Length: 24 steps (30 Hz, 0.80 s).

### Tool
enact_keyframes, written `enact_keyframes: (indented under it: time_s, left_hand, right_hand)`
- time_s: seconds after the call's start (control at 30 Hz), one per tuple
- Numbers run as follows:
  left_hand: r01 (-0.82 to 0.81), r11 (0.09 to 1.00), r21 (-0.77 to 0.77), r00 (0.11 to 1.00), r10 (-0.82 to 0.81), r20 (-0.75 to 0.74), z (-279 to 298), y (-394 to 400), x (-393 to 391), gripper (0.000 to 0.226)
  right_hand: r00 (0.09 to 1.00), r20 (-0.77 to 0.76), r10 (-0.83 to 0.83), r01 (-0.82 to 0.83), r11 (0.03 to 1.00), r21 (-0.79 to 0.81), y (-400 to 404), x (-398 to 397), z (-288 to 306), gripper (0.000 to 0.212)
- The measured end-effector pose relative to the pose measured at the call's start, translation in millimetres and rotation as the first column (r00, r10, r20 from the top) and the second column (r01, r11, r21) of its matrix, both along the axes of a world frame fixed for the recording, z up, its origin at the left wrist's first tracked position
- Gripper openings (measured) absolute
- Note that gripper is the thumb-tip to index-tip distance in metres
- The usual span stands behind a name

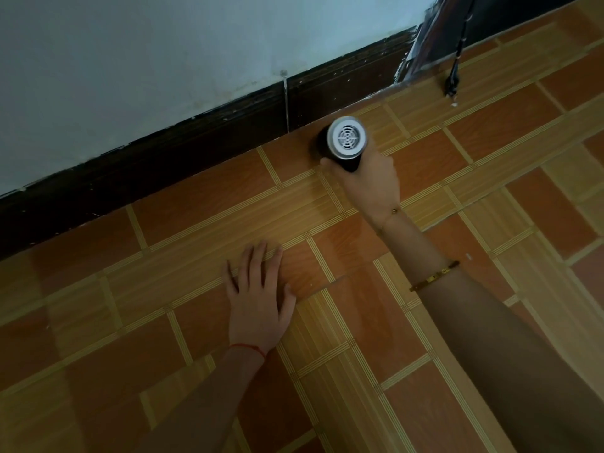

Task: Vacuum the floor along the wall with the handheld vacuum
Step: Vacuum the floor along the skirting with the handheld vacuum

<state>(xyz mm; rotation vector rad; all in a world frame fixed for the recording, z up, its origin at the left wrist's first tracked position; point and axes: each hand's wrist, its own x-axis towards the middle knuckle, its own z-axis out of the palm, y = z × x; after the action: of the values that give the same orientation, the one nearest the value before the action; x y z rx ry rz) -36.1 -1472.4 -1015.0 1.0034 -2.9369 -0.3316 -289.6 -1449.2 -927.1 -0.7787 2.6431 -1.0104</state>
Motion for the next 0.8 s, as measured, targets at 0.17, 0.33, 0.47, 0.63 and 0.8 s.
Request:
enact_keyframes:
  time_s: [0.17,0.33,0.47,0.63,0.8]
  left_hand:
    - [-0.001,1.0,0.021,1.0,0.001,-0.01,0,0,0,0.064]
    - [-0.004,1.0,0.02,1.0,0.004,-0.017,2,1,0,0.064]
    - [0.005,1.0,0.021,1.0,-0.004,-0.007,2,0,1,0.065]
    - [-0.001,0.999,0.039,1.0,0.002,-0.021,2,1,1,0.064]
    - [-0.003,1.0,0.022,0.999,0.003,-0.032,0,2,1,0.062]
  right_hand:
    - [0.993,0.008,-0.117,0.117,0.993,0.032,38,-9,8,0.076]
    - [0.999,0.052,-0.009,0.007,0.999,0.046,61,17,10,0.075]
    - [0.986,0.082,0.143,-0.147,0.988,0.048,72,53,12,0.071]
    - [0.98,0.127,0.151,-0.162,0.984,0.073,94,68,14,0.068]
    - [0.994,0.044,-0.102,0.093,0.983,0.158,124,49,16,0.075]
